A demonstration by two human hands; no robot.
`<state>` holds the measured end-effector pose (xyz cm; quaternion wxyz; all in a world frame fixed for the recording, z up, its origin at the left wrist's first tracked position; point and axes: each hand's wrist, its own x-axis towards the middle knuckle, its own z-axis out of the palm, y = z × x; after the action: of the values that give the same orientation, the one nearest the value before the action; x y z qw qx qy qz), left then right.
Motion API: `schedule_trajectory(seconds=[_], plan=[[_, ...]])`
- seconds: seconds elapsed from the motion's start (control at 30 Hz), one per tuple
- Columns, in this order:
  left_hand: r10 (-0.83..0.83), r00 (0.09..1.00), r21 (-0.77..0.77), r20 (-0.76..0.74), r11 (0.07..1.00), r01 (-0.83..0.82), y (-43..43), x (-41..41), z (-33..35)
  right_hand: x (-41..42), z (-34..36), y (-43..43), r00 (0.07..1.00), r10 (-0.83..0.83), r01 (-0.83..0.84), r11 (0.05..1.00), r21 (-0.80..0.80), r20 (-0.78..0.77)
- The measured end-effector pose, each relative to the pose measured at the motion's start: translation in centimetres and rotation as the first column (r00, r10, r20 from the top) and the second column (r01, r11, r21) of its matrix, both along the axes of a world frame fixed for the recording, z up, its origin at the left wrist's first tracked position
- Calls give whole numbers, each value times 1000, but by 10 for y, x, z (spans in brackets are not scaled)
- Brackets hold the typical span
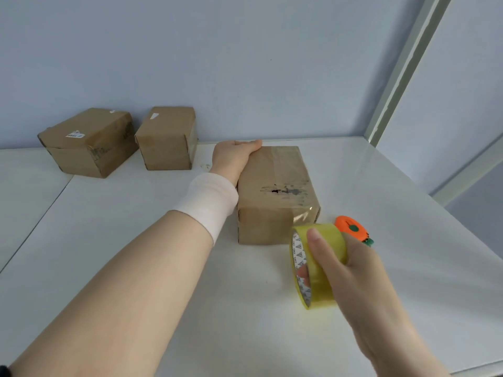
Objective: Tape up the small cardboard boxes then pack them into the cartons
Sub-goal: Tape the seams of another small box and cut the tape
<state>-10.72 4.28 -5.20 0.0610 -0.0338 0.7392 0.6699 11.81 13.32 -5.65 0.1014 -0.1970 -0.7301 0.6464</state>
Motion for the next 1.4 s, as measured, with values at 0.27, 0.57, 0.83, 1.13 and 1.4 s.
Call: schedule_trajectory(seconds=[0.27, 0.57, 0.83, 1.13, 1.4], plan=[[8, 998, -71, -54, 997, -12, -1, 4, 3, -12, -7, -4, 1000, -3, 2, 1000, 24, 14], [-798, 499, -811, -338, 516, 275, -24, 47, 27, -34, -1, 18, 997, 66, -65, 997, -32, 31], [-845, 397, -906, -359, 418, 72, -43, 55, 7, -27, -6, 22, 975, 211, -218, 969, -114, -69], [-857, 418, -950, -302, 307, -56, -33, 55, 5, -23, -7, 26, 964, 234, -243, 968, -61, -125], [-801, 473, -916, -367, 400, -34, -31, 58, 5, -23, -5, 30, 962, 190, -203, 978, -45, -198]])
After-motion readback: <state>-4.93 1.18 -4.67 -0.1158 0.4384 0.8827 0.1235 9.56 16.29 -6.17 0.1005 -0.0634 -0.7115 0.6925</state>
